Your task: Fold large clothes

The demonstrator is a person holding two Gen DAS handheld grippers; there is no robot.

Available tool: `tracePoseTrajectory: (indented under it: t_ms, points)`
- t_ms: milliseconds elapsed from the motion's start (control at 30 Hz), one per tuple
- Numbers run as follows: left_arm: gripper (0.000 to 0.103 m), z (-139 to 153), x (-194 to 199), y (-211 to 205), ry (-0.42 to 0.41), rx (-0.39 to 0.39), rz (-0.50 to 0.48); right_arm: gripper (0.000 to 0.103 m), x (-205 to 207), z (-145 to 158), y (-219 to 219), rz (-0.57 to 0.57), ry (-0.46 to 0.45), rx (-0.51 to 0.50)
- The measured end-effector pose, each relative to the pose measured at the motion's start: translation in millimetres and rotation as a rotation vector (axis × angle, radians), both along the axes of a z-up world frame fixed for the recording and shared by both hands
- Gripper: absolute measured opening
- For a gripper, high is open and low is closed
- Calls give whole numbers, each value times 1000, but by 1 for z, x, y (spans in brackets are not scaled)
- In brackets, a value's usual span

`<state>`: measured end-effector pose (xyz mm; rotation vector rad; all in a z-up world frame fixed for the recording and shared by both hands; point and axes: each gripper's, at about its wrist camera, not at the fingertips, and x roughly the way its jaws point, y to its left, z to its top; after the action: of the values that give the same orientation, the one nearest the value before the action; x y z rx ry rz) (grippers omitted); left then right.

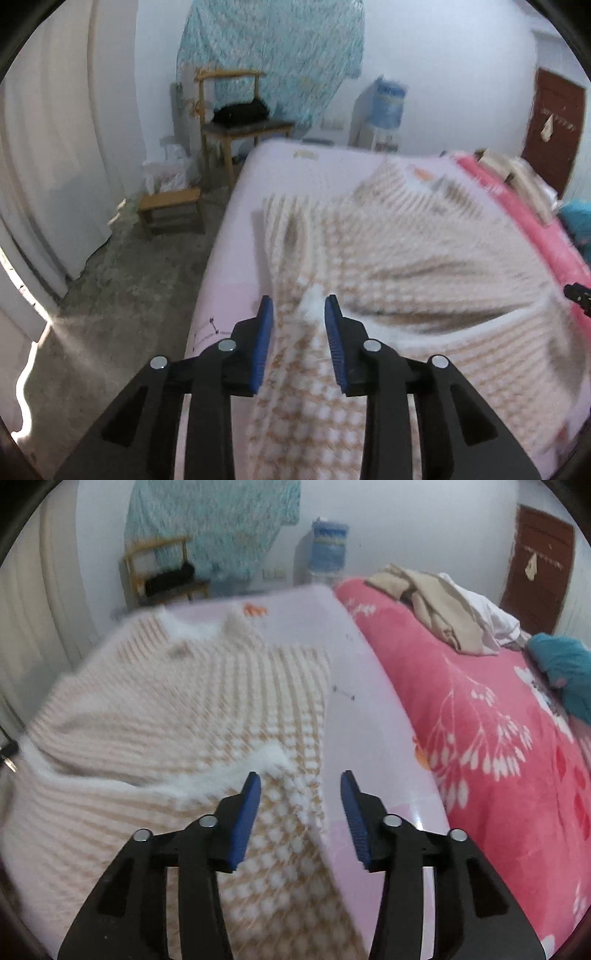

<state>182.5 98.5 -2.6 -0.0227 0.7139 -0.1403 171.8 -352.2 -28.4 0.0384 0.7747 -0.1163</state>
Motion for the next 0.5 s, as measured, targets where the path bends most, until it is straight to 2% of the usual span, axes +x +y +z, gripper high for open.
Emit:
tracePoseTrajectory:
  t_ms: [100,167,233,300,333,400,500]
  points:
    - [29,19,-25,-13,-21,-63,-132,48,-23,19,16,95,-29,63]
    - [29,16,-37,-33,46,-119,-268,48,-33,18,38,204,2,120]
    - [29,-1,-47,-59,137,-158,-390,46,-34,5,66,304,68,160]
    - [29,-17,-51,-79,185,-104,-412,36,-28,-9,84,351,117,157]
    - [29,-29,-50,-90,213,-31,-399,34,-21,-20,95,369,150,137]
    - [29,-45,-45,-99,245,45,-349,32,-7,-36,106,373,192,124]
    - [30,-47,-35,-98,266,3,-300,32,14,-50,109,342,201,102]
